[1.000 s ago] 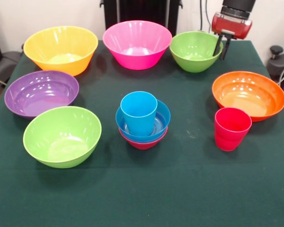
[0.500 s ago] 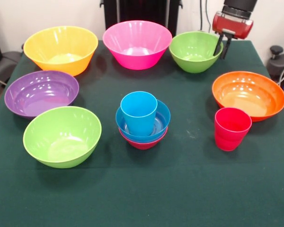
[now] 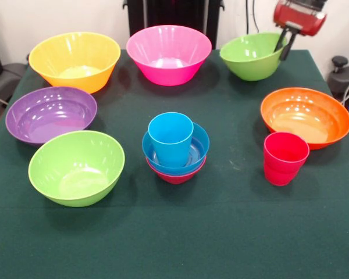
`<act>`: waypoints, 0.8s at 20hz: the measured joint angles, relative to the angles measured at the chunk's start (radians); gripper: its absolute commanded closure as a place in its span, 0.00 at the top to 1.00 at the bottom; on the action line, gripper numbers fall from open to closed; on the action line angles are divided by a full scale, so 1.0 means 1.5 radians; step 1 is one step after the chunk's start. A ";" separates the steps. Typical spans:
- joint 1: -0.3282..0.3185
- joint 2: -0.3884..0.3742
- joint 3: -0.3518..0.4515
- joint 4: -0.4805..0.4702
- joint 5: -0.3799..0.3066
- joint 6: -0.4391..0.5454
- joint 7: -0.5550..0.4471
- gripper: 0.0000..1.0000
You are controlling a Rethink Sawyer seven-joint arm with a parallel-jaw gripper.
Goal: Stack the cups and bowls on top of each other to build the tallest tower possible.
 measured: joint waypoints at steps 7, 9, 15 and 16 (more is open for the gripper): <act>0.043 -0.012 -0.068 -0.090 0.000 0.157 0.000 0.00; 0.048 -0.011 -0.091 -0.125 -0.001 0.195 0.000 0.00; 0.051 -0.010 -0.142 -0.201 -0.001 0.269 0.000 0.00; 0.049 -0.010 -0.149 -0.213 -0.001 0.282 0.000 0.00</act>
